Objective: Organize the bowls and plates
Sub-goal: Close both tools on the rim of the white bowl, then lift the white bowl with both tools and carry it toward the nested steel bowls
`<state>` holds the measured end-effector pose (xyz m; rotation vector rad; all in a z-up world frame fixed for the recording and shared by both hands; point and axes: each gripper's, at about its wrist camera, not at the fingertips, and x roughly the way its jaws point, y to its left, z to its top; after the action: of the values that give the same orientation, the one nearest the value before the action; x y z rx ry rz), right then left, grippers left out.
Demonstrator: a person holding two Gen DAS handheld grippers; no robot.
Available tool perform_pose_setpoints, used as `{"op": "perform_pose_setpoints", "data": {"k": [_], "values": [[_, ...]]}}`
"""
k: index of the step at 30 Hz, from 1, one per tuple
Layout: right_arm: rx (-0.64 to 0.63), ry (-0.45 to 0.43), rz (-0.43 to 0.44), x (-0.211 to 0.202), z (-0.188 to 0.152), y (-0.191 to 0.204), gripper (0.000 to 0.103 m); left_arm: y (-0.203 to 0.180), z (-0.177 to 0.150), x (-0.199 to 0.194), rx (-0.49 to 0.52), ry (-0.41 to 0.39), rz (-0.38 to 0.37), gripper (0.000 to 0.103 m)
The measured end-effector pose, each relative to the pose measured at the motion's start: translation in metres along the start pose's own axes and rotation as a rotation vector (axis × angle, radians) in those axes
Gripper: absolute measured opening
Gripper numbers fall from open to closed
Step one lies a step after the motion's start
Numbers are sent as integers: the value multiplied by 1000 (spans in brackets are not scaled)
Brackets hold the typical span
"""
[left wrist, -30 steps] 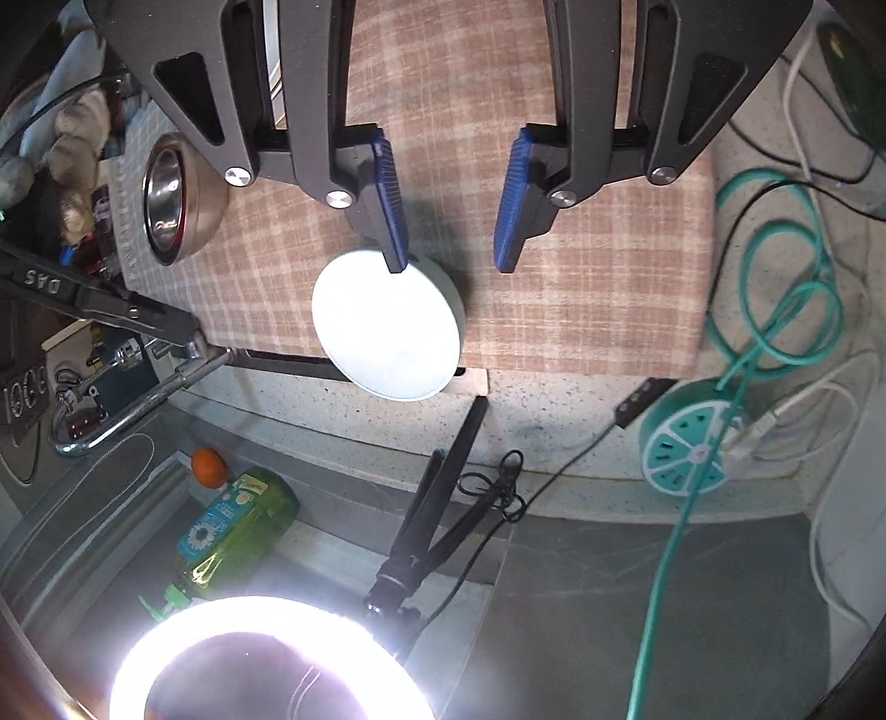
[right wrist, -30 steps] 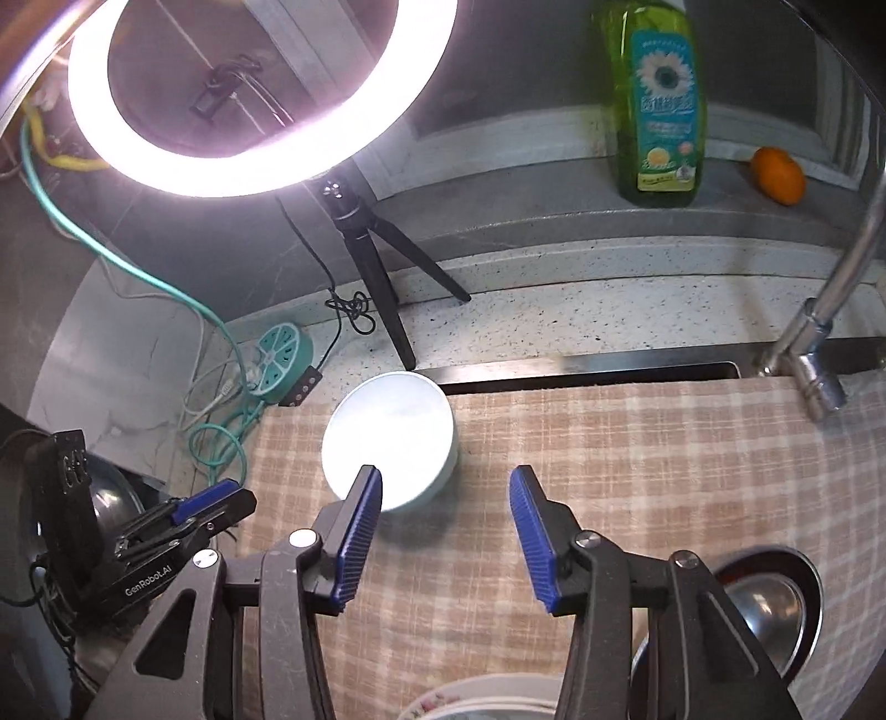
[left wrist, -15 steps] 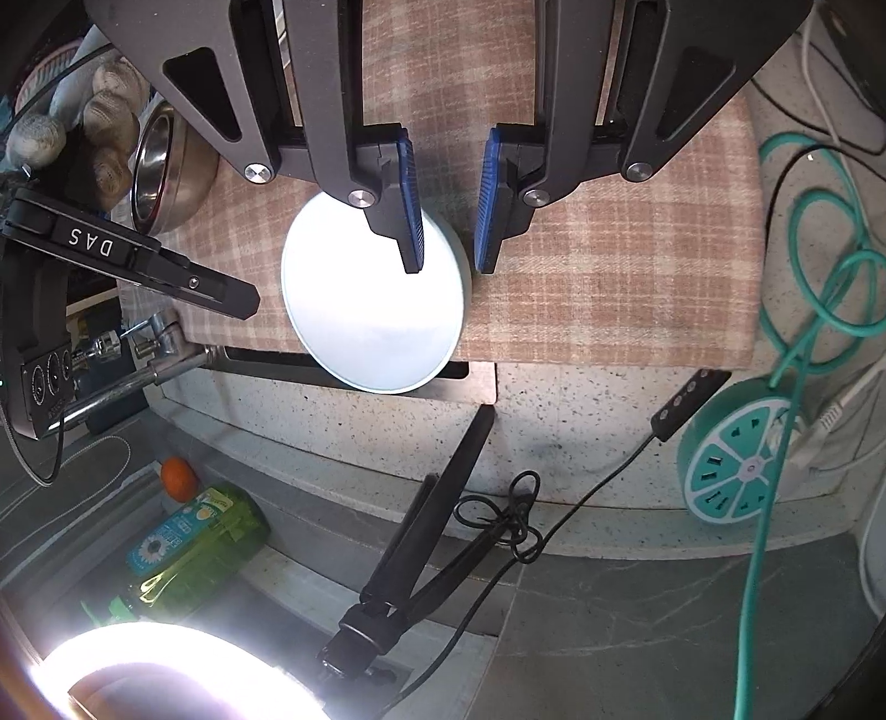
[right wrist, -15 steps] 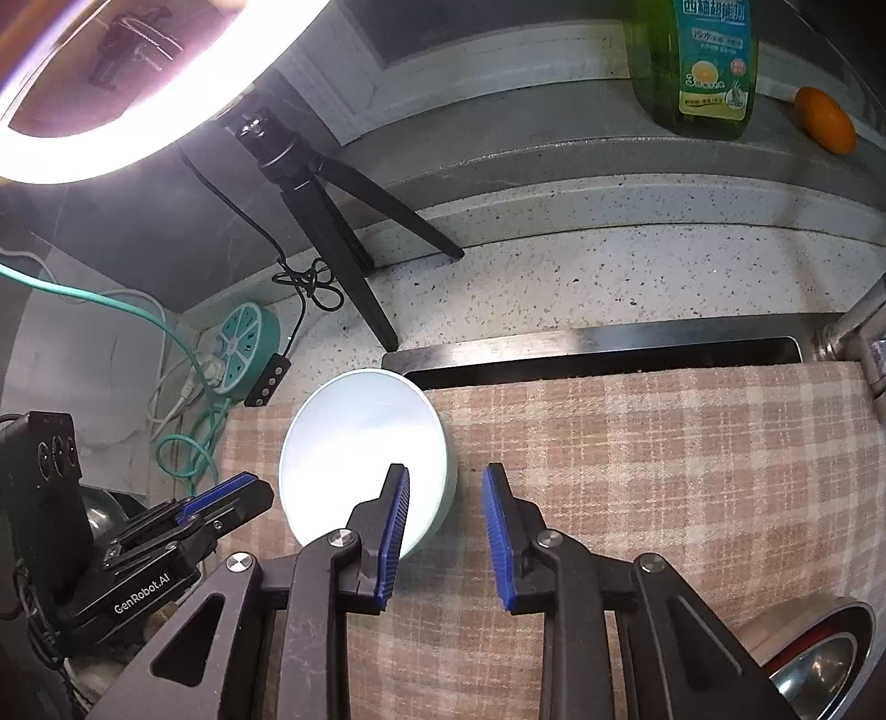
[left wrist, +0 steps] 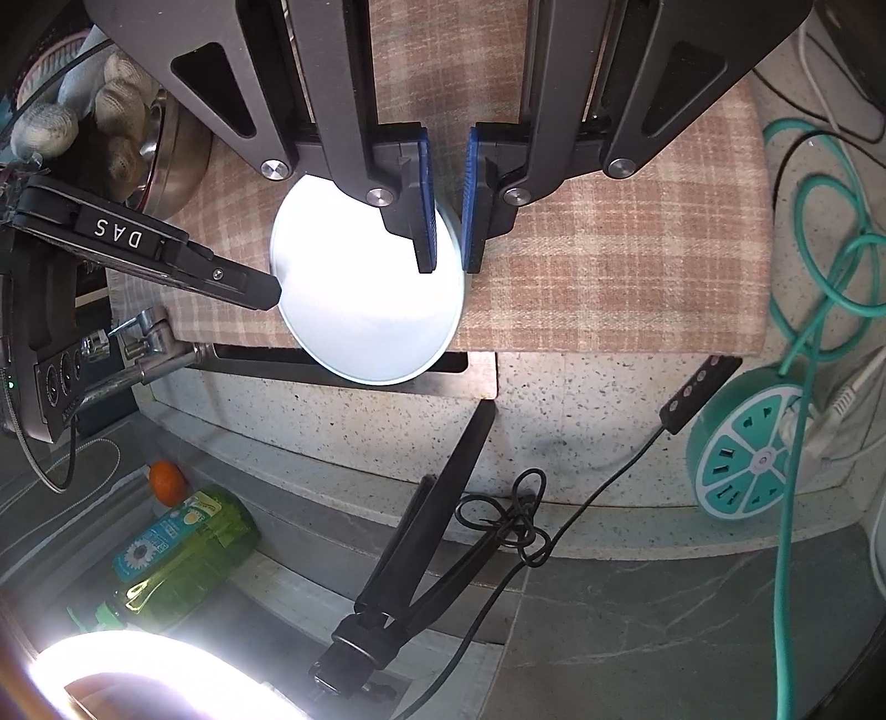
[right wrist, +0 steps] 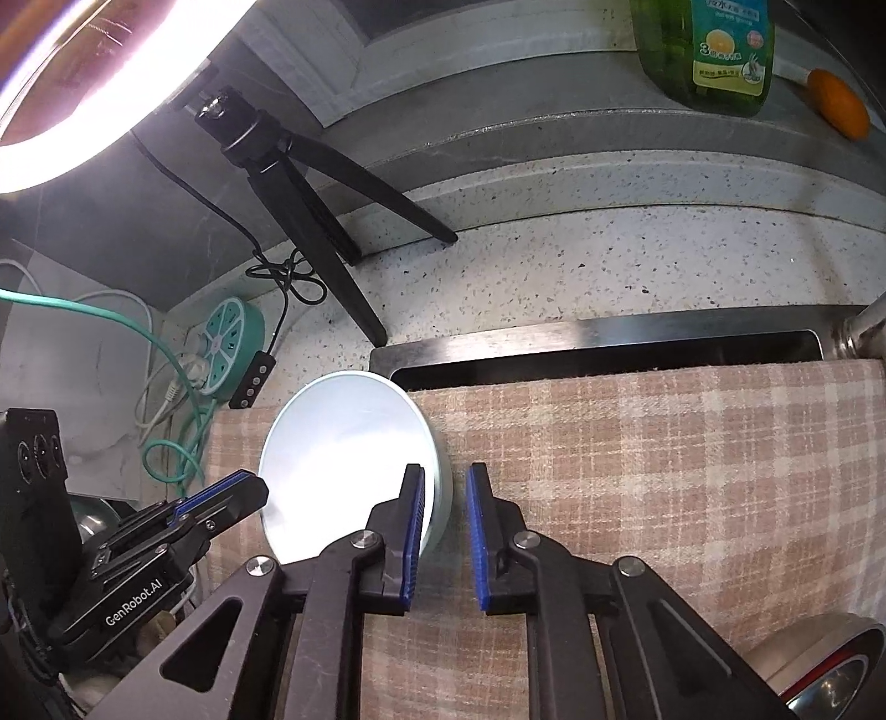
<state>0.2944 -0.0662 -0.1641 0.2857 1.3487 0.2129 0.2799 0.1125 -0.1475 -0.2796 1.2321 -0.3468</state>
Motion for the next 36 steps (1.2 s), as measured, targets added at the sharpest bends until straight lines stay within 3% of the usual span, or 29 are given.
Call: {"op": "perform_pose_setpoints", "data": {"k": [10, 21, 36], "values": [[-8, 27, -3, 11, -2, 1, 6, -1, 2, 10, -4, 24, 1, 7], [-23, 27, -17, 9, -4, 4, 5, -4, 2, 6, -4, 10, 10, 6], [-39, 6, 1, -27, -12, 3, 5, -23, -8, -24, 4, -28, 1, 6]]}}
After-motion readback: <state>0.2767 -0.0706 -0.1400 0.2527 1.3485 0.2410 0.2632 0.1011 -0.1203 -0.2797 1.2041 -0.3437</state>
